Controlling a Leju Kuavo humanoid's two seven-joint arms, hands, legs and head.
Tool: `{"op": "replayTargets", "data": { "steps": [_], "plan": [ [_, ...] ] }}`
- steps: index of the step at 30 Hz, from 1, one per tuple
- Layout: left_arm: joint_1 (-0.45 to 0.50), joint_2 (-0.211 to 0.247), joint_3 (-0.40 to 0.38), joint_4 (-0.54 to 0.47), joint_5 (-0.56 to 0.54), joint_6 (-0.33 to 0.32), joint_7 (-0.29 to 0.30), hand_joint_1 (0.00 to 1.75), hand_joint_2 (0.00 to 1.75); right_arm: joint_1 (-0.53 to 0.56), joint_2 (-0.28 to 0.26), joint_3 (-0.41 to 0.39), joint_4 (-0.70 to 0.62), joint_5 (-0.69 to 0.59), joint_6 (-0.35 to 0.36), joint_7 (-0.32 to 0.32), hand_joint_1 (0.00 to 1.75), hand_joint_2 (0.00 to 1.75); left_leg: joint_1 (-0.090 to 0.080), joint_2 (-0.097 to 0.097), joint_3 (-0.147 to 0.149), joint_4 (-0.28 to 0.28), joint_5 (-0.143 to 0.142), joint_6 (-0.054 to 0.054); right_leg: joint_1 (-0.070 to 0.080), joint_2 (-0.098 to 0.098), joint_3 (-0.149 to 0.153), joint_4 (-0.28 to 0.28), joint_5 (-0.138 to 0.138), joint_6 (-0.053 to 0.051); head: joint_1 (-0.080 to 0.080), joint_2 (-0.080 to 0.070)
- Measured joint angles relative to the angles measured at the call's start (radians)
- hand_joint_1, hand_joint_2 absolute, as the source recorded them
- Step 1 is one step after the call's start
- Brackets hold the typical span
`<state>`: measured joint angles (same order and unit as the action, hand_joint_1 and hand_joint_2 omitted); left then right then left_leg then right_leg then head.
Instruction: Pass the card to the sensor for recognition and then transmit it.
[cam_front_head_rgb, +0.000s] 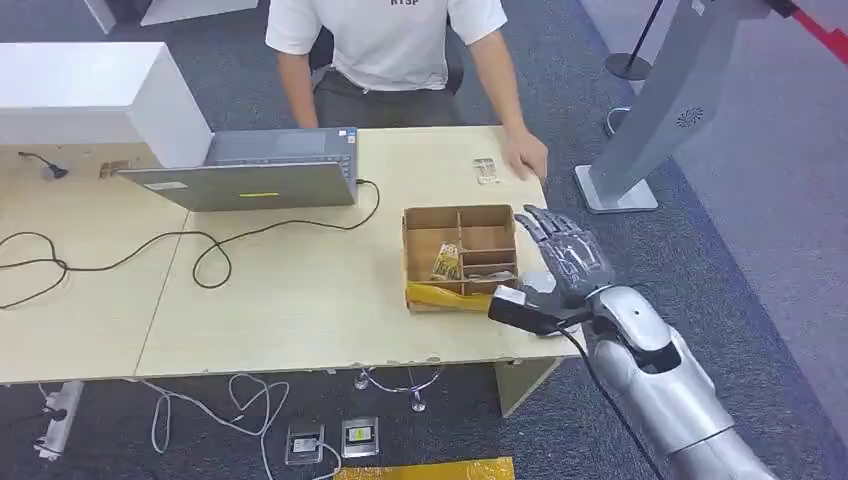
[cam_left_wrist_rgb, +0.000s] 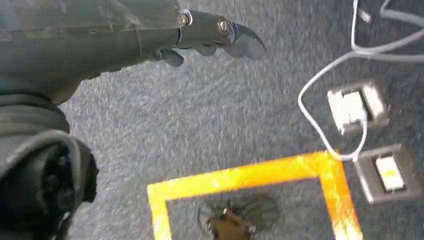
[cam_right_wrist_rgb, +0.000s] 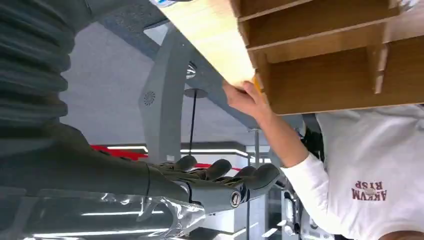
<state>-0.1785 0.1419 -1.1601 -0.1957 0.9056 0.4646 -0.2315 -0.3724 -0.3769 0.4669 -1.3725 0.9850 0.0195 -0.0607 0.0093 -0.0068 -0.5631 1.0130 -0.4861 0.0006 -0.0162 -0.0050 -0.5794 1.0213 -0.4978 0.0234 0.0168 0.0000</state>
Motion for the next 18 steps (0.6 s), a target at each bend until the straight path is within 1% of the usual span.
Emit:
{"op": "replayTargets", "data": {
  "steps": [3,6,18],
  "plan": [
    [-0.003,0.019,0.000,0.000,-0.002,-0.026,0.000,0.00,0.00,-0.001,0.022,0.008,0.006,0.000,0.000,0.000,0.00,1.75,0.000,0.000,0.000,0.000,0.000,0.000,0.000,0.000,0.000,0.000,0.000,0.000,0.000,0.000],
    [-0.003,0.033,0.000,0.000,-0.001,-0.027,0.001,0.00,0.00,-0.001,0.036,0.017,0.012,-0.001,0.001,-0.005,0.00,1.75,0.000,0.000,0.000,0.000,0.000,0.000,0.000,0.000,0.000,0.000,0.000,0.000,0.000,0.000],
    [-0.003,0.047,0.000,0.000,-0.001,-0.026,0.006,0.00,0.00,-0.008,0.053,0.044,0.035,-0.016,0.005,-0.012,0.00,1.75,0.000,0.000,0.000,0.000,0.000,0.000,0.000,0.000,0.000,0.000,0.000,0.000,0.000,0.000]
  ]
}}
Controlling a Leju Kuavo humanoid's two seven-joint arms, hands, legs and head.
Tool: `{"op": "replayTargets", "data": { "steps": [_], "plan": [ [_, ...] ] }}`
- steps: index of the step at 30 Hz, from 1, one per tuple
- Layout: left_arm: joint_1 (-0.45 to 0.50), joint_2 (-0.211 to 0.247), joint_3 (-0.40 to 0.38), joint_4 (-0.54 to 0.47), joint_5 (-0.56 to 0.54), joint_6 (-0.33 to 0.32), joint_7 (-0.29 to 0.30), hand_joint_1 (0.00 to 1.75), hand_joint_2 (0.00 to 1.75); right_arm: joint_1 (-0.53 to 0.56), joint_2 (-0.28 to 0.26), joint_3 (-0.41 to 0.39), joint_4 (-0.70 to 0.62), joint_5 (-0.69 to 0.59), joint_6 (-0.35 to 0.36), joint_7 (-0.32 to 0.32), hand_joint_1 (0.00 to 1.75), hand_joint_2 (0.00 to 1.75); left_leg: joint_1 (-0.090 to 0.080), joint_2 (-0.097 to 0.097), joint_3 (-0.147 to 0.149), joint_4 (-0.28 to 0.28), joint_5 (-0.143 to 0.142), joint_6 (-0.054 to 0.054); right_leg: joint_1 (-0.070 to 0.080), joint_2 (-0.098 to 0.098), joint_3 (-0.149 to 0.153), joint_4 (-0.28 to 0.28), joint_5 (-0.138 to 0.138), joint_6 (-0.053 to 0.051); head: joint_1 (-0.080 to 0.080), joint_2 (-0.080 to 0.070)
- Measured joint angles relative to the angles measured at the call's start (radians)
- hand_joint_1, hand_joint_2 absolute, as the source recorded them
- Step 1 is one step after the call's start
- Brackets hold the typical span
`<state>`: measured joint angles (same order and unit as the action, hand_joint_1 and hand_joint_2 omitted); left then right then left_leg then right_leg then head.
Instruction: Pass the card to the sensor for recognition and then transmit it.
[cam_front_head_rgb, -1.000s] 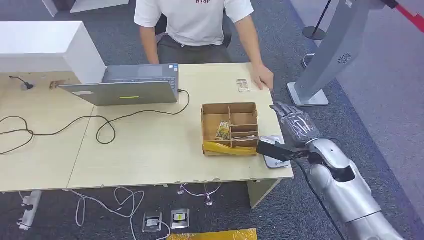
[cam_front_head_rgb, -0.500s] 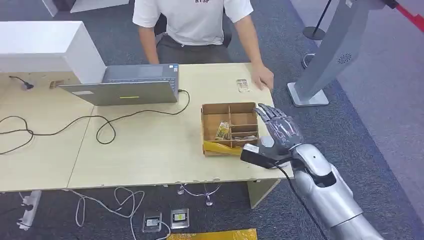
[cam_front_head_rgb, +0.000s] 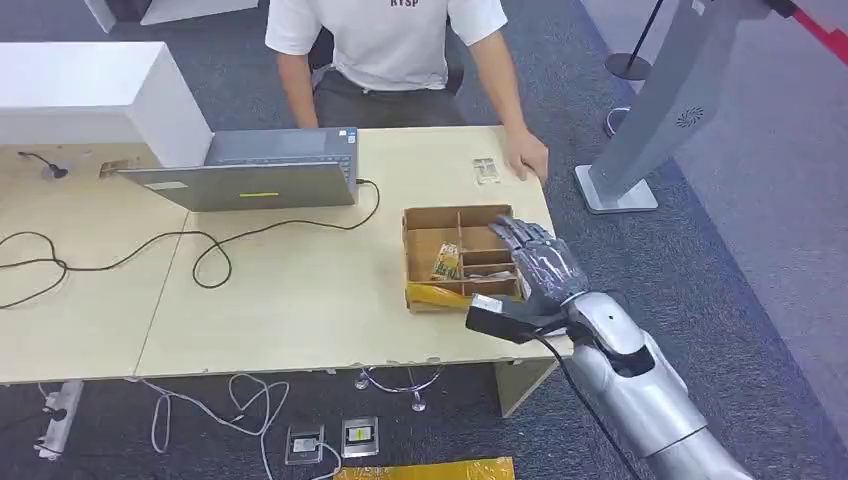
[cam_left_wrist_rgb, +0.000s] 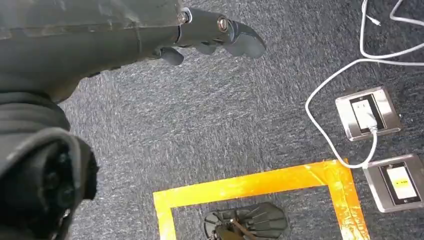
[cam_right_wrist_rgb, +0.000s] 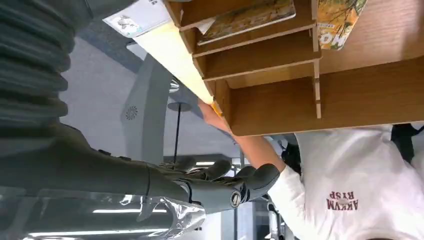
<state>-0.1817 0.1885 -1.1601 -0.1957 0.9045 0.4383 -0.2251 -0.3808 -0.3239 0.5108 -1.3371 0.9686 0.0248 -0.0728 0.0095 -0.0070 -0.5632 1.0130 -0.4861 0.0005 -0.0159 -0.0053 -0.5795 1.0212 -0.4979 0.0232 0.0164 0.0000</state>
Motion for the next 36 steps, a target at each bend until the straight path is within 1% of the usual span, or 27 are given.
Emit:
{"op": "replayTargets", "data": {
  "steps": [6,16,21,33,34,35,36],
  "plan": [
    [0.000,0.000,0.000,0.000,-0.002,0.000,0.000,0.00,0.00,-0.013,0.008,0.013,0.019,-0.010,0.009,-0.007,0.00,1.75,0.000,0.000,0.000,0.000,0.000,0.000,0.000,0.000,0.000,0.000,0.000,0.000,0.000,0.000],
    [0.000,0.000,0.000,0.000,-0.003,-0.001,0.001,0.00,0.00,-0.034,0.030,0.019,0.063,-0.018,0.002,-0.023,0.00,1.75,0.000,0.000,0.000,0.000,0.000,0.000,0.000,0.000,0.000,0.000,0.000,0.000,0.000,0.000],
    [-0.006,-0.006,0.000,0.000,0.005,0.002,0.035,0.00,0.00,-0.040,0.036,0.028,0.087,-0.019,-0.005,-0.035,0.00,1.75,0.000,0.000,0.000,0.000,0.000,0.000,0.000,0.000,0.000,0.000,0.000,0.000,0.000,0.000],
    [-0.014,-0.015,0.000,0.000,0.008,0.004,0.049,0.00,0.00,-0.045,0.044,0.030,0.135,-0.019,-0.005,-0.042,0.00,1.75,0.000,0.000,0.000,0.000,0.000,0.000,0.000,0.000,0.000,0.000,0.000,0.000,0.000,0.000],
    [-0.015,-0.015,0.000,0.000,0.008,0.003,0.053,0.00,0.00,-0.045,0.044,0.030,0.138,-0.019,-0.005,-0.042,0.30,1.75,0.000,0.000,0.000,0.000,0.000,0.000,0.000,0.000,0.000,0.000,0.000,0.000,0.000,0.000],
    [-0.015,-0.016,0.000,0.000,0.008,0.003,0.054,0.00,0.00,-0.045,0.045,0.031,0.142,-0.019,-0.005,-0.042,0.44,1.75,0.000,0.000,0.000,0.000,0.000,0.000,0.000,0.000,0.000,0.000,0.000,0.000,0.000,0.000],
    [-0.015,-0.016,0.000,0.000,0.008,0.002,0.054,0.00,0.00,-0.045,0.045,0.032,0.145,-0.019,-0.005,-0.042,0.44,1.75,0.000,0.000,0.000,0.000,0.000,0.000,0.000,0.000,0.000,0.000,0.000,0.000,0.000,0.000]
  ]
}}
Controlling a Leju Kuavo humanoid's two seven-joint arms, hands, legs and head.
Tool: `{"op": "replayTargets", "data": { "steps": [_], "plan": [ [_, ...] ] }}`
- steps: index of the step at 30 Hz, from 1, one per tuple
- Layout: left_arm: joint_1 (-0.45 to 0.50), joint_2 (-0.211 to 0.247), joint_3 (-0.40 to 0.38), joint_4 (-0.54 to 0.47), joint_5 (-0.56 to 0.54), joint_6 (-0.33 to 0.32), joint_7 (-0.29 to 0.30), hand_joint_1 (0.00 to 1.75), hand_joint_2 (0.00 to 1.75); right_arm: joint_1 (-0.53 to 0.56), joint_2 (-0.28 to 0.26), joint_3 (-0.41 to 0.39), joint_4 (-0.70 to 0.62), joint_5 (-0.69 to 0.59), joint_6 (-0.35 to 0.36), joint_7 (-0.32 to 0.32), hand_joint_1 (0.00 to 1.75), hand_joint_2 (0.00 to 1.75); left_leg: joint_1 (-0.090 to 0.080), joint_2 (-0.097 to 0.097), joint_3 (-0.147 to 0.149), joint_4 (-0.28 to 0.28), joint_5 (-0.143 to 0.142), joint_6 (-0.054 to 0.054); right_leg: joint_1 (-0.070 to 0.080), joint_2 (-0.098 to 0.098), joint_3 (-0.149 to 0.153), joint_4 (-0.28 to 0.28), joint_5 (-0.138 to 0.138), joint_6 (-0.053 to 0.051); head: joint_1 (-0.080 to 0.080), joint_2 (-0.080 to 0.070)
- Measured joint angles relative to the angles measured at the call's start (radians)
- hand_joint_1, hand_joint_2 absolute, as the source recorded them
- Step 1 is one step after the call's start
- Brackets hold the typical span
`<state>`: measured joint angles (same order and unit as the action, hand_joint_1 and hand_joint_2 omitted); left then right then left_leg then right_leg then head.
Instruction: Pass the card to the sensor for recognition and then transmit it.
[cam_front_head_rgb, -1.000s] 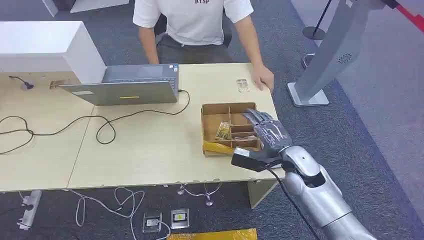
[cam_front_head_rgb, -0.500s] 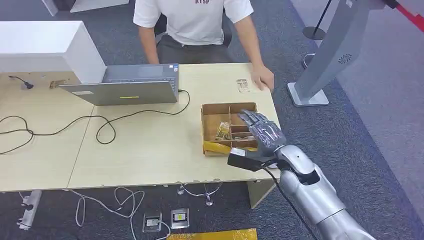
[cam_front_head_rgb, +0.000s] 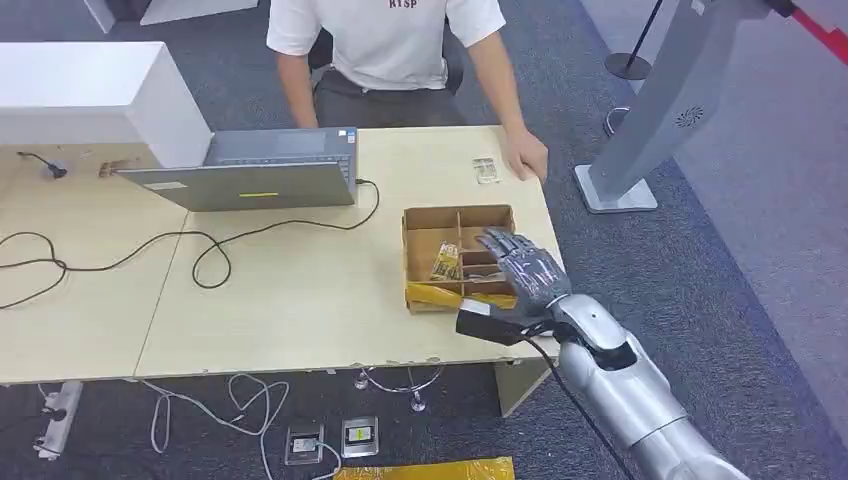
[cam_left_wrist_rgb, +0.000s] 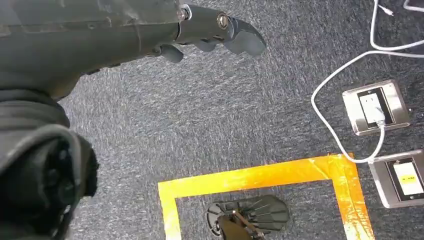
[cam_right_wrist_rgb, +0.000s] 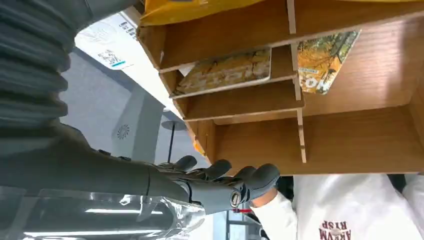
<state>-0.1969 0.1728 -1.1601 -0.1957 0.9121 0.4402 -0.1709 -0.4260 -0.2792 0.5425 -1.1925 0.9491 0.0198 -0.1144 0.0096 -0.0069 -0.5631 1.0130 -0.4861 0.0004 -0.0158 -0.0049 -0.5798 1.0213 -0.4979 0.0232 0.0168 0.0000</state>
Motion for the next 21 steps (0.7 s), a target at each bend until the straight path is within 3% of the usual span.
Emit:
{"op": "replayTargets", "data": {
  "steps": [2,3,4,6,7,8,9,11,21],
  "plan": [
    [0.000,0.000,0.000,0.000,0.000,-0.001,0.001,0.00,0.00,0.000,0.000,0.003,0.006,0.000,0.001,0.000,0.61,1.75,0.000,0.000,0.000,0.000,0.000,0.000,0.000,0.000,0.000,0.000,0.000,0.000,0.000,0.000],
    [0.000,0.000,0.000,0.000,0.000,-0.001,0.001,0.00,0.00,0.000,0.000,0.004,0.008,0.000,0.002,0.000,0.61,1.75,0.000,0.000,0.000,0.000,0.000,0.000,0.000,0.000,0.000,0.000,0.000,0.000,0.000,0.000],
    [0.000,0.000,0.000,0.000,0.000,-0.001,0.002,0.00,0.00,0.000,0.001,0.005,0.010,0.000,0.002,0.000,1.01,1.75,0.000,0.000,0.000,0.000,0.000,0.000,0.000,0.000,0.000,0.000,0.000,0.000,0.000,0.000],
    [0.000,0.000,0.000,0.000,0.000,-0.001,0.002,0.00,0.00,-0.001,0.002,0.007,0.015,0.000,0.003,0.000,1.03,1.75,0.000,0.000,0.000,0.000,0.000,0.000,0.000,0.000,0.000,0.000,0.000,0.000,0.000,0.000],
    [0.000,0.000,0.000,0.000,0.000,-0.001,0.002,0.00,0.00,-0.002,0.002,0.008,0.017,0.000,0.003,0.000,1.34,1.75,0.000,0.000,0.000,0.000,0.000,0.000,0.000,0.000,0.000,0.000,0.000,0.000,0.000,0.000],
    [0.000,0.000,0.000,0.000,0.000,-0.001,0.002,0.00,0.00,-0.003,0.002,0.008,0.018,0.000,0.004,0.000,1.54,1.75,0.000,0.000,0.000,0.000,0.000,0.000,0.000,0.000,0.000,0.000,0.000,0.000,0.000,0.000],
    [0.000,0.000,0.000,0.000,0.000,-0.001,0.002,0.00,0.00,-0.004,0.002,0.010,0.020,0.000,0.004,0.000,1.52,1.75,0.000,0.000,0.000,0.000,0.000,0.000,0.000,0.000,0.000,0.000,0.000,0.000,0.000,0.000],
    [-0.001,0.000,0.000,0.000,0.000,-0.001,0.002,0.00,0.00,-0.006,0.003,0.011,0.022,0.000,0.005,0.000,1.75,1.75,0.000,0.000,0.000,0.000,0.000,0.000,0.000,0.000,0.000,0.000,0.000,0.000,0.000,0.000],
    [-0.007,-0.001,0.000,0.000,-0.009,-0.002,0.002,0.00,0.00,-0.023,0.012,0.013,0.023,-0.001,0.008,0.000,1.75,1.75,0.000,0.000,0.000,0.000,0.000,0.000,0.000,0.000,0.000,0.000,0.000,0.000,0.000,0.000]
  ]
}}
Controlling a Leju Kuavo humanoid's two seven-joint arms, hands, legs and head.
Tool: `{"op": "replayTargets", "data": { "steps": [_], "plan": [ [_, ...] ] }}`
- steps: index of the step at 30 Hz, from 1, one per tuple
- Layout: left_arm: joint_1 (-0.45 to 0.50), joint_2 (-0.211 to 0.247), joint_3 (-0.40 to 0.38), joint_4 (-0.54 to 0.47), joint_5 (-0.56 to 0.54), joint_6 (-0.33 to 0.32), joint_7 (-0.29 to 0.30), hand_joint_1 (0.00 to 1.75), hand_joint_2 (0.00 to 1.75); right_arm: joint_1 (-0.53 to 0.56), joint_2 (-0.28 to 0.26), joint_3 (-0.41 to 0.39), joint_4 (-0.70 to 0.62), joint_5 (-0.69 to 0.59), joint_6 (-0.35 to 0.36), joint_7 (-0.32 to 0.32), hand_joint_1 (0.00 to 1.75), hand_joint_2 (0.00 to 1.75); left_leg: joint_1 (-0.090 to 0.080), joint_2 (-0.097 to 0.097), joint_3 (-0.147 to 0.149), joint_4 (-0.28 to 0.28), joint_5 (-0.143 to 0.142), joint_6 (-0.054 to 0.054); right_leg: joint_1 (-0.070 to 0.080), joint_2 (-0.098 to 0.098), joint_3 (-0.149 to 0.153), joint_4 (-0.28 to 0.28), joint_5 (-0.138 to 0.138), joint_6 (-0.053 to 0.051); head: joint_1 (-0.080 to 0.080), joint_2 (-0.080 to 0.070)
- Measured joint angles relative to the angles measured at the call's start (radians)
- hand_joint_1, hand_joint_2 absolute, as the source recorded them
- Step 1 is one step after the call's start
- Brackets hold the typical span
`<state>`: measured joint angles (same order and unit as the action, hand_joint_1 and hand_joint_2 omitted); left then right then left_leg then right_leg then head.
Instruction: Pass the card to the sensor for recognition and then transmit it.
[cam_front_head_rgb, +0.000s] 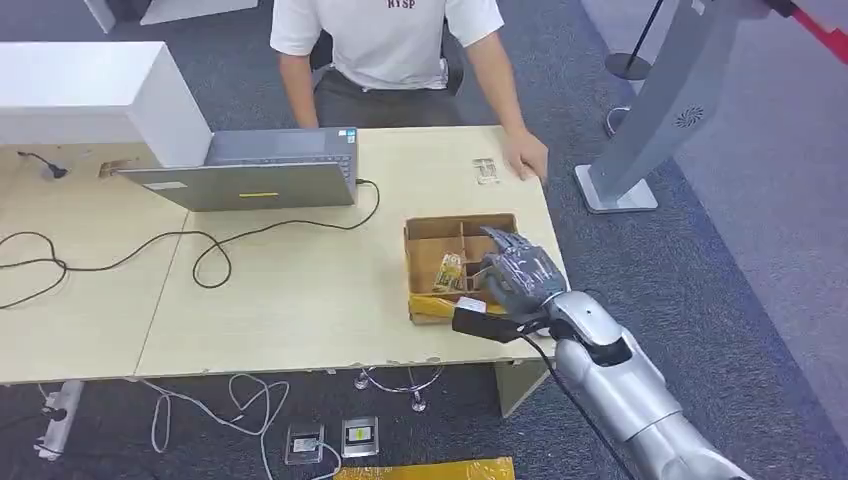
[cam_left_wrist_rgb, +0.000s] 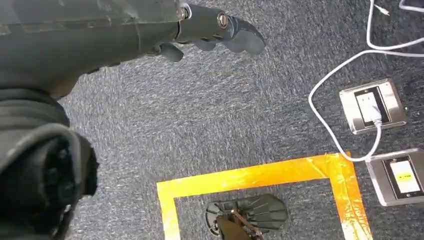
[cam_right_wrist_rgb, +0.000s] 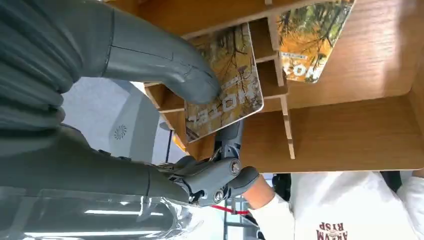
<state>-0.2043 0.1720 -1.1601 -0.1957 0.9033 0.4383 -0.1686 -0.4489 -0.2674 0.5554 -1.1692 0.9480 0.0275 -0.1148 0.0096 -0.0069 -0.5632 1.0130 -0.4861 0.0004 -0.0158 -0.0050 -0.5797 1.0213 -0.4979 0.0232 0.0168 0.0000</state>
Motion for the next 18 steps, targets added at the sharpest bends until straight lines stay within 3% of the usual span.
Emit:
{"op": "replayTargets", "data": {
  "steps": [18],
  "plan": [
    [-0.003,-0.001,0.000,0.000,-0.004,-0.002,0.000,0.00,0.00,-0.026,0.007,-0.015,0.016,-0.018,-0.018,0.001,1.75,1.75,0.000,0.000,0.000,0.000,0.000,0.000,0.000,0.000,0.000,0.000,0.000,0.000,0.000,0.000]
  ]
}}
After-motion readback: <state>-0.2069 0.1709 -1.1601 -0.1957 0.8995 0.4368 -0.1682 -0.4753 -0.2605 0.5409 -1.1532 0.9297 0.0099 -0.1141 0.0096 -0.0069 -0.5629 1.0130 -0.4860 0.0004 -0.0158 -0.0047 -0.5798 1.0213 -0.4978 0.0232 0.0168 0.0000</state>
